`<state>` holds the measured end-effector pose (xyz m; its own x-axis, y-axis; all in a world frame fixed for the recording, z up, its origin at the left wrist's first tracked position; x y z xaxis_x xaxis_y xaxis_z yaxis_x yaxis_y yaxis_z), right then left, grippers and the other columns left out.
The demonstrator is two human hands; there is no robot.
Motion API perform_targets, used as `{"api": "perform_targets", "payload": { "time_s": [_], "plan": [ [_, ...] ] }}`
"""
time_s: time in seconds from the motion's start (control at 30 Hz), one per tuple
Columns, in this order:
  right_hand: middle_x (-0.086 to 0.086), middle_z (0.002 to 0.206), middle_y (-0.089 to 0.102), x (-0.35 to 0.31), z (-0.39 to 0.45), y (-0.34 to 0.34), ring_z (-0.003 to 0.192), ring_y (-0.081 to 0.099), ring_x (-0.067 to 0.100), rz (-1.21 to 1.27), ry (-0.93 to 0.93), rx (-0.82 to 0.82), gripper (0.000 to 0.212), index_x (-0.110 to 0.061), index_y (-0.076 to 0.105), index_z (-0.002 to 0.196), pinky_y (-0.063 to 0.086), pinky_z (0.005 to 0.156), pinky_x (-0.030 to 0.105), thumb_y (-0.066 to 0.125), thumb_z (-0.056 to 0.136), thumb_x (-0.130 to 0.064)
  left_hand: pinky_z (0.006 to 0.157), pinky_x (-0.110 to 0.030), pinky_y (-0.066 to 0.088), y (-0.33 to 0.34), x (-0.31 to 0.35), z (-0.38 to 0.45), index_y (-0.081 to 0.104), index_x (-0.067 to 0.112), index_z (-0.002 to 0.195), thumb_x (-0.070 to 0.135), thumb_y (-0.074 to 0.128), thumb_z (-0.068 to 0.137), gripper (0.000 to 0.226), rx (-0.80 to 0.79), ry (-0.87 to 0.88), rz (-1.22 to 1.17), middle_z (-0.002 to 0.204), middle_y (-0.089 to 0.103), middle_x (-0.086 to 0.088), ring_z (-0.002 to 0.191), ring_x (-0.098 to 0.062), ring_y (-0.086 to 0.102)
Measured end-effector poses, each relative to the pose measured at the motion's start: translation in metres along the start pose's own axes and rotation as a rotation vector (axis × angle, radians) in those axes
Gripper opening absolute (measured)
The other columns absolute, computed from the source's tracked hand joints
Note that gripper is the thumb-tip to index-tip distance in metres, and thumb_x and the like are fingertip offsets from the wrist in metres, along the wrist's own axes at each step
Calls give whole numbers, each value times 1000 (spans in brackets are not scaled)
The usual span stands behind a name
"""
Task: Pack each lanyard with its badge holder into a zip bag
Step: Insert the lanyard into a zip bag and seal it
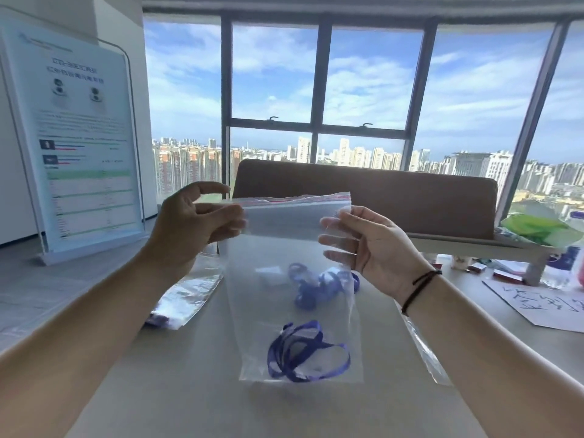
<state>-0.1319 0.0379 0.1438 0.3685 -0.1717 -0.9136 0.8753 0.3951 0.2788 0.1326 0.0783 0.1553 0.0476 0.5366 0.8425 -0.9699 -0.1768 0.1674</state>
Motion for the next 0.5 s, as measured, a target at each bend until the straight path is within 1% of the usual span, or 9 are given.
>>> {"api": "perform_targets", "payload": {
  "time_s": [0.07, 0.13, 0.17, 0.2, 0.23, 0.27, 0.33, 0.4, 0.5],
  "plan": [
    [17, 99, 76, 1, -2, 2, 79, 74, 34, 21, 1, 25, 13, -14, 60, 86, 63, 67, 45, 56, 98, -11, 75, -29, 61, -3, -11, -7, 62, 22, 118, 28, 87, 64, 60, -77, -68, -141, 103, 77, -11, 90, -24, 76],
    [18, 104, 75, 4, -4, 6, 82, 74, 37, 36, 9, 41, 16, -15, 56, 85, 61, 74, 51, 52, 100, -12, 81, -30, 60, 5, -47, -28, 60, 24, 126, 40, 92, 62, 74, -249, -210, -160, 117, 74, -6, 103, -25, 73],
    [18, 105, 75, 6, -4, 7, 84, 74, 38, 47, 13, 47, 17, -15, 54, 84, 60, 77, 53, 51, 101, -12, 85, -30, 59, 10, -70, -43, 60, 23, 128, 38, 89, 68, 68, -337, -291, -83, 120, 73, -4, 107, -26, 71],
    [17, 106, 75, 8, -5, 8, 85, 74, 39, 56, 15, 55, 18, -16, 52, 84, 59, 79, 54, 50, 102, -12, 87, -28, 58, 15, -92, -58, 64, 19, 126, 31, 84, 78, 54, -405, -350, 32, 118, 74, -3, 109, -26, 70],
    [16, 106, 75, 10, -5, 6, 86, 73, 40, 59, 15, 69, 18, -17, 51, 85, 58, 80, 54, 49, 103, -13, 88, -26, 57, 18, -112, -69, 69, 14, 120, 21, 78, 85, 37, -430, -378, 139, 114, 75, -4, 108, -27, 70],
    [15, 107, 75, 11, -4, 4, 88, 73, 40, 56, 14, 87, 18, -17, 51, 86, 58, 81, 54, 48, 103, -13, 87, -25, 57, 19, -126, -76, 74, 10, 111, 13, 74, 88, 24, -411, -393, 210, 108, 77, -7, 105, -28, 71],
    [14, 109, 75, 12, -1, -4, 89, 73, 40, 52, 2, 130, 17, -18, 51, 88, 58, 81, 51, 48, 103, -13, 83, -27, 57, 18, -145, -80, 78, 4, 100, 6, 70, 90, 13, -349, -428, 225, 100, 77, -14, 92, -27, 72],
    [12, 111, 75, 10, 2, -13, 87, 73, 38, 46, -15, 166, 16, -19, 51, 88, 59, 78, 47, 50, 103, -13, 74, -27, 59, 19, -147, -80, 77, 1, 99, 8, 67, 92, 14, -301, -470, 183, 95, 76, -18, 81, -23, 73],
    [9, 111, 75, 12, 8, -24, 82, 74, 33, 19, -43, 218, 17, -20, 52, 87, 60, 72, 42, 52, 102, -13, 67, -33, 62, 22, -145, -77, 74, 0, 100, 14, 67, 93, 18, -263, -494, 153, 93, 75, -22, 71, -28, 73]
  ]
}}
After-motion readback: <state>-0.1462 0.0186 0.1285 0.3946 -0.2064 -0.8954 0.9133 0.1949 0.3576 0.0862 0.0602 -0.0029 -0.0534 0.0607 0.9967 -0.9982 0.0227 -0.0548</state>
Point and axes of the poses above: each hand's wrist, its own z-axis towards the middle knuckle, its own y-axis out of the palm, x = y × z, the point moved 4 cm from there along z, towards the middle knuckle
